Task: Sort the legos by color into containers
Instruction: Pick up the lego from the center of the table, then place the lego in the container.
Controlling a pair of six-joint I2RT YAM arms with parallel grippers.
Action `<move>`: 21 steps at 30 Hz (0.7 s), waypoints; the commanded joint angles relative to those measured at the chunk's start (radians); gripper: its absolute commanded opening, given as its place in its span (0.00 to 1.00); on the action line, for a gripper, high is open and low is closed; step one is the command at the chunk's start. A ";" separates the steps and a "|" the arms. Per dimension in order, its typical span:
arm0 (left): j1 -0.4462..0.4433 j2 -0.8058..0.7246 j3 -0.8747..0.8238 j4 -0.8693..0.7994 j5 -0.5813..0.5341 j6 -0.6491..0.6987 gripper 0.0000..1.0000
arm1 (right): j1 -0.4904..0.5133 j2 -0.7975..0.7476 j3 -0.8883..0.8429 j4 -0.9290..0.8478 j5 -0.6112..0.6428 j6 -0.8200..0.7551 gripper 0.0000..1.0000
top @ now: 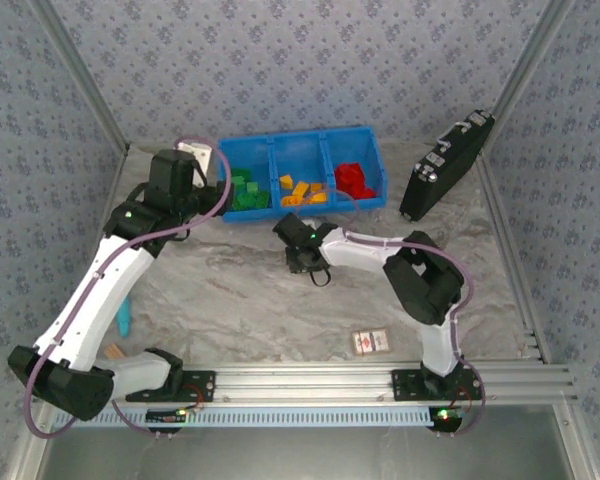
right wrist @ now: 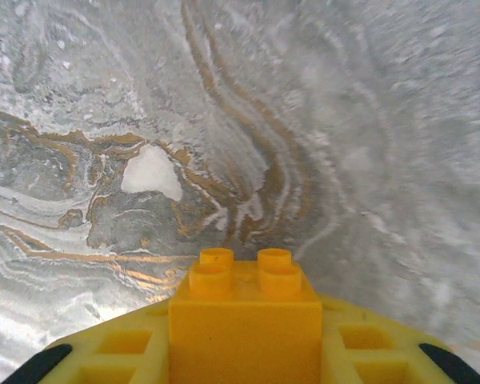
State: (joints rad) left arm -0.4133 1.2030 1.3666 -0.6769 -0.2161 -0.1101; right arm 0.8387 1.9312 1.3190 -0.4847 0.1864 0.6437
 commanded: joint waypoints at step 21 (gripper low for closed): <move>0.114 0.030 -0.001 0.057 0.093 -0.031 0.82 | -0.234 0.240 0.718 -0.088 -0.060 -0.300 0.18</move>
State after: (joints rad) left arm -0.3073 1.2324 1.3663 -0.6483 -0.1455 -0.1257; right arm 0.6201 2.0998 1.9415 -0.5442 0.1505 0.3927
